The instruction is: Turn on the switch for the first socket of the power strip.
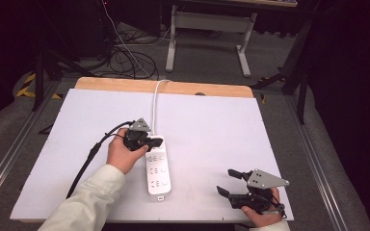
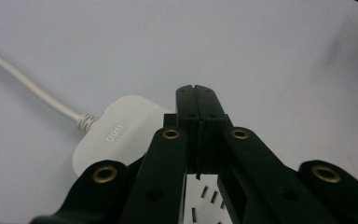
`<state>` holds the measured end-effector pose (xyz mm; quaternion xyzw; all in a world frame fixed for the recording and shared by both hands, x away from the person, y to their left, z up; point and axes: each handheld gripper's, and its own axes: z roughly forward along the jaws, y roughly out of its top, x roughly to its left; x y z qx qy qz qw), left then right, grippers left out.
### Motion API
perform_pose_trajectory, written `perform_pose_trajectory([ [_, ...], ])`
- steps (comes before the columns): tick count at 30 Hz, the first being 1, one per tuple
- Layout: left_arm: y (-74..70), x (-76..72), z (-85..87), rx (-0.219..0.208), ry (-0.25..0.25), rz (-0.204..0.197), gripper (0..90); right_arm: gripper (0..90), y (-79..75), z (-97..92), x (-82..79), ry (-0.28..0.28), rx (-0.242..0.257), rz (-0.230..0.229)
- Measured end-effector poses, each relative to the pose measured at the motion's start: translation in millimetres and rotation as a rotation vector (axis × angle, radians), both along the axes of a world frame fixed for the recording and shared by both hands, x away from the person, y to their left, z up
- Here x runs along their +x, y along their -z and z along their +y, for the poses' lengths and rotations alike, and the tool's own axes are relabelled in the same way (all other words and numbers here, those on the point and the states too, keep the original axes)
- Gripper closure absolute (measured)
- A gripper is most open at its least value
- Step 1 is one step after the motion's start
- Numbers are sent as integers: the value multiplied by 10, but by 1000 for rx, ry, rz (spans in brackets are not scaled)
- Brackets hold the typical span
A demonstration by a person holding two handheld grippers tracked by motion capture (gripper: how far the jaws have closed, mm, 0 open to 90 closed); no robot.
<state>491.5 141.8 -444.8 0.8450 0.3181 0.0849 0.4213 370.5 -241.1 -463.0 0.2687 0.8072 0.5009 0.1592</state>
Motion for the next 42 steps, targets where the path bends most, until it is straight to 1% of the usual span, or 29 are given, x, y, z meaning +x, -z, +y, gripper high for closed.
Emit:
perform_pose_trajectory([
  [2, 25, 16, -19, 8, -4, 8, 900, 293, 0, -2, 1, 0, 0, 2],
  [3, 31, 28, -21, 31, -7, -5, 900, 293, 1, -2, 1, 1, 0, 1],
  [4, 45, 27, -36, 27, -9, 10, 900, 293, 1, -2, 1, 1, 0, 1],
  [6, 62, 35, -48, 33, -11, 12, 900, 293, 2, -3, 1, 0, 0, 1],
  [11, 90, 60, -74, 71, -11, 5, 900, 293, 5, -2, 2, -3, -3, 1],
  [13, 87, 80, -80, 95, -9, -6, 900, 293, 6, -2, 3, -3, -1, 3],
  [14, 90, 86, -86, 91, -6, 1, 900, 293, 6, -1, 3, -3, -1, 3],
  [15, 92, 92, -93, 95, -5, 6, 900, 293, 5, -1, 2, -3, -1, 3],
  [17, 93, 98, -111, 124, -4, 5, 900, 293, 3, 1, 0, -3, 0, 1],
  [18, 91, 100, -114, 129, -3, 4, 900, 293, 2, 2, -1, -3, -1, -1],
  [19, 82, 105, -112, 140, -6, -4, 900, 293, 2, 5, -3, -2, 0, 2],
  [20, 83, 109, -115, 136, -5, -1, 900, 293, 4, 7, -3, -3, -1, 3],
  [22, 99, 114, -119, 145, -4, 0, 900, 293, 10, 10, 0, -3, -6, 4],
  [24, 116, 117, -120, 135, 8, -15, 900, 293, 12, 9, -1, -5, -8, 3],
  [25, 116, 114, -125, 135, 10, -9, 900, 293, 9, 7, -3, -4, -6, 1],
  [28, 115, 109, -137, 140, 9, -13, 900, 293, 7, 1, -1, -3, -2, 1],
  [32, 114, 114, -134, 136, -1, 2, 900, 293, 12, 7, 2, -4, -6, 4],
  [33, 115, 118, -135, 134, -1, 1, 900, 293, 10, 8, 1, -4, -6, 2],
  [35, 114, 125, -131, 127, -10, 17, 900, 293, 7, 5, -4, -5, -4, 4],
  [36, 118, 129, -129, 114, -17, 29, 900, 293, 6, 3, -5, -4, -3, 4],
  [38, 121, 134, -125, 112, -22, 38, 900, 293, 7, 4, -6, -5, -2, 4],
  [40, 117, 129, -140, 124, -24, 32, 900, 293, 9, 6, -6, -7, -5, 3],
  [42, 102, 124, -166, 155, -18, 20, 900, 293, 11, 8, -1, -6, -5, 3],
])
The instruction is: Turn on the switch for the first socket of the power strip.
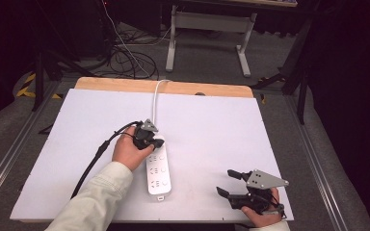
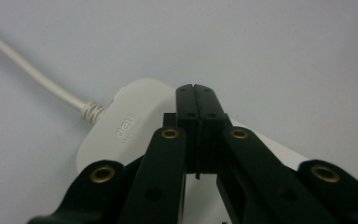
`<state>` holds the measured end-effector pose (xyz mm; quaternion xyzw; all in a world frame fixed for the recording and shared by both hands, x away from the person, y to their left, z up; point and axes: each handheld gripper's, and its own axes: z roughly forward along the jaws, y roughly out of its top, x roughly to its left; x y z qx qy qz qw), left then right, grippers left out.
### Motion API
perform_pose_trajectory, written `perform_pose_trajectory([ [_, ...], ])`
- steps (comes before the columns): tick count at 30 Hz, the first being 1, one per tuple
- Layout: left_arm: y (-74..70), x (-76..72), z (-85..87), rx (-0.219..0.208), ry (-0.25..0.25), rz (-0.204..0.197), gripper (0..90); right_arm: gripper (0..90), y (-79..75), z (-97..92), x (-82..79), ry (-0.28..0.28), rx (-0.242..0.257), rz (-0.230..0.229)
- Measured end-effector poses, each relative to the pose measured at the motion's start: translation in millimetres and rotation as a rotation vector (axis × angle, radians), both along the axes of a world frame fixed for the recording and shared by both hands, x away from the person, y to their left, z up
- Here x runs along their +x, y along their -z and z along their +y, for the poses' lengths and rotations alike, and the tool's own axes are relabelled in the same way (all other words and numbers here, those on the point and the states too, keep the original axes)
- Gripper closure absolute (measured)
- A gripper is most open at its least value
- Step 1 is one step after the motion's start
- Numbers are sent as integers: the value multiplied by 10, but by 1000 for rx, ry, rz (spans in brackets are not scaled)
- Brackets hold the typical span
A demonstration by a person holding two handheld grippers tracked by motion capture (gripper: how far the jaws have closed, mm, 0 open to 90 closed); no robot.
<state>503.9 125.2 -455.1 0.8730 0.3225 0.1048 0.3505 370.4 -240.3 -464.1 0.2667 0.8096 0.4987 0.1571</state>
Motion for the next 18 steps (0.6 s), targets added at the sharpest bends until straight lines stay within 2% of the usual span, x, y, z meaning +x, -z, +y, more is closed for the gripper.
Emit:
perform_pose_trajectory([
  [4, -18, 13, -26, 22, 3, 13, 900, 294, 0, 6, -2, -2, -2, 1],
  [9, -17, -11, -53, 51, 8, -12, 900, 295, 0, 4, -4, 0, -3, -1],
  [13, -7, 0, -58, 34, -10, -3, 900, 295, 4, 14, -3, -3, -5, 3],
  [15, -12, -19, -86, 60, -12, -18, 900, 295, 4, 19, -4, -4, -6, 2],
  [18, -20, -23, -109, 77, -17, -16, 900, 295, 6, 19, -5, -6, -6, 2],
])
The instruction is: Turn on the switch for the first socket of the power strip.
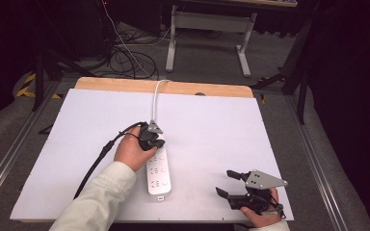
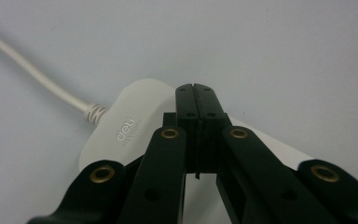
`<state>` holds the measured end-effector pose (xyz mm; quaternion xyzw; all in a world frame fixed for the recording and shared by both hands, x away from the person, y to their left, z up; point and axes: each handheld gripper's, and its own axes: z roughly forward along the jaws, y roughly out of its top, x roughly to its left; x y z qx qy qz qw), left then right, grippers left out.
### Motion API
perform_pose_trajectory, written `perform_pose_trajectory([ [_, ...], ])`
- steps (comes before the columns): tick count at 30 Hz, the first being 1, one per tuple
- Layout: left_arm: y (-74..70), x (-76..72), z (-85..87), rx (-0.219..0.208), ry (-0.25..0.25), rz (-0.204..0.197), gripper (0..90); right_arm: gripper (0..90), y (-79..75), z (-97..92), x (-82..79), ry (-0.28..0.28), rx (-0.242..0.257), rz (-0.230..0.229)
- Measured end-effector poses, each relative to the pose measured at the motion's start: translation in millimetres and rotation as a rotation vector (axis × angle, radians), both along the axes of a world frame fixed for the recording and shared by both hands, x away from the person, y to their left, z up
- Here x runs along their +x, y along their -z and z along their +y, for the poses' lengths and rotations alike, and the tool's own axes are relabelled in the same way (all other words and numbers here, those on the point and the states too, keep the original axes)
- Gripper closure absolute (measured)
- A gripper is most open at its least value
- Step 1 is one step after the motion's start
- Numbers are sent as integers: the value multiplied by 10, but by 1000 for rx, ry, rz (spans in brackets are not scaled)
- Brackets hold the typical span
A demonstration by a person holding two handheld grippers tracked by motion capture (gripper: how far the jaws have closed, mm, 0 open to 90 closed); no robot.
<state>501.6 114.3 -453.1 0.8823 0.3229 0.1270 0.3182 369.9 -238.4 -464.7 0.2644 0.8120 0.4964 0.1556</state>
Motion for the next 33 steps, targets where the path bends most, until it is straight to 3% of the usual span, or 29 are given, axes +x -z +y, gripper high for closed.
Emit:
perform_pose_trajectory([
  [6, 0, -19, -12, 25, 9, -11, 900, 295, 4, 0, -3, -3, -1, 4],
  [10, -9, -37, 32, 23, 12, 5, 900, 295, 7, 2, -2, -3, -2, 5],
  [11, -6, -34, 45, 17, 18, 3, 900, 295, 7, 4, -2, -4, -3, 4],
  [13, 8, -22, 101, -38, 9, 17, 900, 295, 5, 4, -1, -2, -5, 3],
  [15, 1, -21, 143, -55, -7, 24, 900, 295, 4, 2, -1, -1, -3, 2],
  [17, -47, -41, 160, -78, -9, 5, 900, 295, 4, -3, 4, 4, -2, 3],
  [20, -197, -112, 175, -145, 7, -22, 899, 295, 11, -2, 17, 5, -6, 4],
  [33, -460, -308, 230, -148, 37, -84, 856, 295, -2, 0, 3, 10, -1, 0],
])
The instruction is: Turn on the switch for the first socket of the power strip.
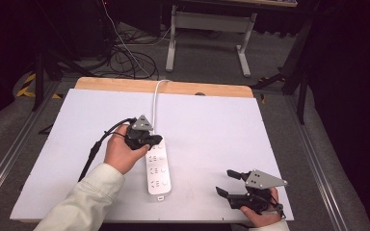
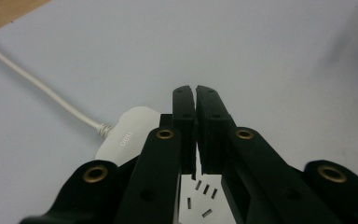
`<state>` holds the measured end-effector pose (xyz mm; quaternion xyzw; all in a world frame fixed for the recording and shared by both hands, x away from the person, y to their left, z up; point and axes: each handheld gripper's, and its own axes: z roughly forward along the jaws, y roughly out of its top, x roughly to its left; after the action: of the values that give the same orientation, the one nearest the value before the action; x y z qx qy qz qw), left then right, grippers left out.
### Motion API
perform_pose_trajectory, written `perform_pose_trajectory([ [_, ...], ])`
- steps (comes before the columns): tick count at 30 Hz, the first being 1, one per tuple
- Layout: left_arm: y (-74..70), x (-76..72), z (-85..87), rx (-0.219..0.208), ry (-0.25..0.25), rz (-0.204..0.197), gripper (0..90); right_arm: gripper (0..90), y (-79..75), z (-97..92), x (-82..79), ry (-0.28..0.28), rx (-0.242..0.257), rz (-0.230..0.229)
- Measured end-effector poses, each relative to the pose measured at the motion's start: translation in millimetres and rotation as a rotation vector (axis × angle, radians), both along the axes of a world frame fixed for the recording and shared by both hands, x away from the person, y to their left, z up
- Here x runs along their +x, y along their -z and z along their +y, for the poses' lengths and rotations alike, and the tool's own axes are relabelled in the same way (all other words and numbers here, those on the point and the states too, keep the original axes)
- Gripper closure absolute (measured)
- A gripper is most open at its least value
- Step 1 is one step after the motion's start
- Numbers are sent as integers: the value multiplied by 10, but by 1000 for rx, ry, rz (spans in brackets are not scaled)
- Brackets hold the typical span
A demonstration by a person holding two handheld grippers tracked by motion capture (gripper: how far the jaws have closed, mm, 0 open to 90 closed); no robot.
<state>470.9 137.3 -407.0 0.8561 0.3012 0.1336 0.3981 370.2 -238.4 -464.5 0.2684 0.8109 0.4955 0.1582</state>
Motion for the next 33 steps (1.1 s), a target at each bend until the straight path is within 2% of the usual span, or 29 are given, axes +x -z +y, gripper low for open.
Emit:
perform_pose_trajectory([
  [2, -44, -38, 28, -28, -1, -6, 780, 295, 0, 0, -3, -1, 0, -1],
  [4, -101, -75, 64, -50, -9, -29, 637, 295, 4, 0, -3, -1, -2, 0],
  [7, -165, -122, 105, -75, -21, -46, 538, 295, -1, -2, -14, 2, -2, -2],
  [11, -224, -186, 128, -76, -12, -80, 480, 295, -1, -11, -24, 6, -2, 0],
  [13, -243, -217, 130, -74, -12, -98, 418, 295, 0, -13, -27, 8, -3, -1],
  [16, -286, -308, 138, -48, -33, -180, 228, 296, 2, -14, -30, 8, -5, -2],
  [18, -317, -374, 160, -64, -19, -180, 198, 295, 2, -20, -33, 12, -5, -1],
  [19, -329, -421, 175, -78, -5, -191, 192, 295, 3, -23, -33, 13, -5, -2],
  [22, -358, -524, 223, -86, 15, -221, 184, 295, 3, -18, -36, 9, -2, -3],
  [25, -380, -621, 292, -127, 32, -227, 179, 295, 2, -16, -40, 9, -3, -3],
  [31, -393, -780, 488, -205, 22, -255, 175, 295, 1, -21, -37, 10, -3, -3],
  [33, -364, -815, 548, -207, 26, -259, 166, 295, 0, -20, -37, 10, -1, -3],
])
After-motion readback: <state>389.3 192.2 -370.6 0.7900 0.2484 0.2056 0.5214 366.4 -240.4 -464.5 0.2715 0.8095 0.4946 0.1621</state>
